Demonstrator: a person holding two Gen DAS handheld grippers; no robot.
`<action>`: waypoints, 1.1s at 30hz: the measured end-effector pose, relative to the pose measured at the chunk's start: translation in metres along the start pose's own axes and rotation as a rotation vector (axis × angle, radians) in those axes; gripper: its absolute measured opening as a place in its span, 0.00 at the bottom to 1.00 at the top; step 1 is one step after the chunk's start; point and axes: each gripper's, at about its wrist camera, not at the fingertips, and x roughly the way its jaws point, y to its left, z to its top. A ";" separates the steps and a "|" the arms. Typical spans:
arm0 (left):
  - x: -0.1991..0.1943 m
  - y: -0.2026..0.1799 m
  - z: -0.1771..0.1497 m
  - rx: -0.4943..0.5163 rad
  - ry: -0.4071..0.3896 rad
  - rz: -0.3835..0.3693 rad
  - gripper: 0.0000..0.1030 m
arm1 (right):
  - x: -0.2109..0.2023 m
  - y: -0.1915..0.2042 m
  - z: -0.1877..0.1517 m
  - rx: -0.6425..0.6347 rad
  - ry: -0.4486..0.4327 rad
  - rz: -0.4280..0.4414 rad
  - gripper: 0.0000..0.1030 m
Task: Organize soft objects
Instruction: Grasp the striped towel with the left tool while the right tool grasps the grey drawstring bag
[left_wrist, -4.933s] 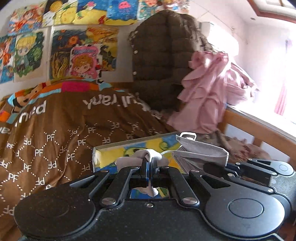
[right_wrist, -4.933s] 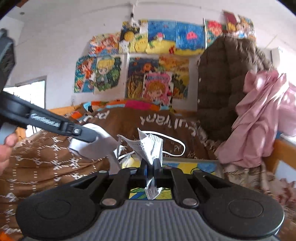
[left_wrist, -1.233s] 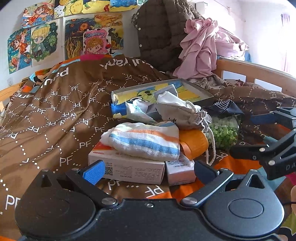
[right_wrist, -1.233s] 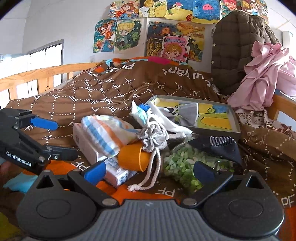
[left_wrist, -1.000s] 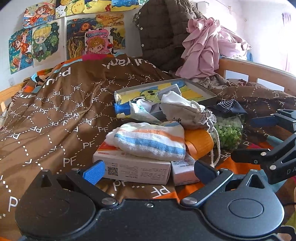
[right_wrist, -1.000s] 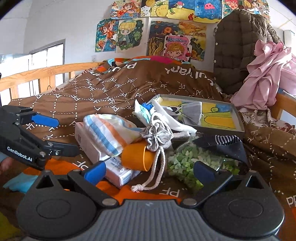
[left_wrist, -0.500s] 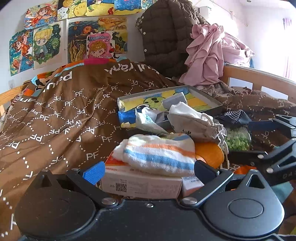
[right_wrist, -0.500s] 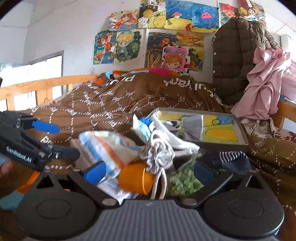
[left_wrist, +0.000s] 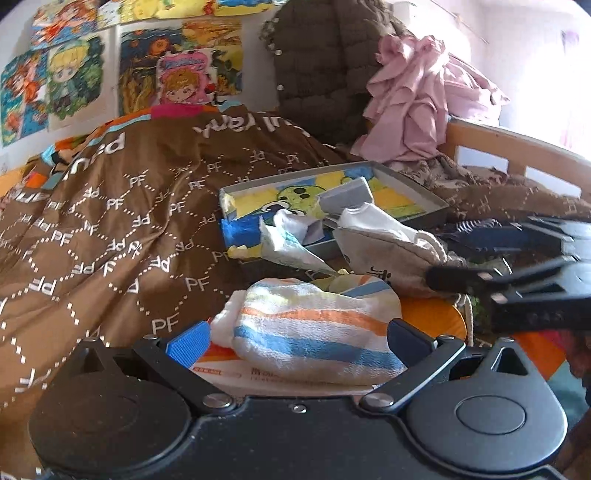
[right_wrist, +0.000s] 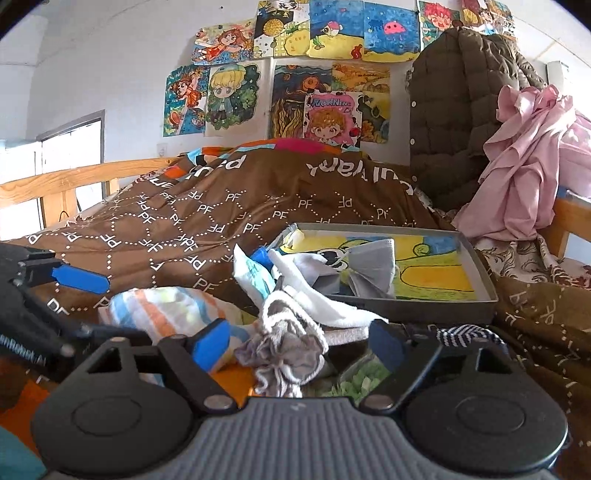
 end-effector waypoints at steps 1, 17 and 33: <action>0.001 -0.001 0.001 0.017 0.005 -0.011 0.95 | 0.004 0.000 0.000 0.004 0.005 0.005 0.78; 0.022 -0.020 0.006 0.163 0.100 0.033 0.50 | 0.016 -0.001 -0.012 0.044 0.048 0.074 0.55; 0.003 -0.038 0.014 0.115 0.029 0.005 0.17 | -0.002 -0.012 -0.005 0.119 -0.013 0.086 0.39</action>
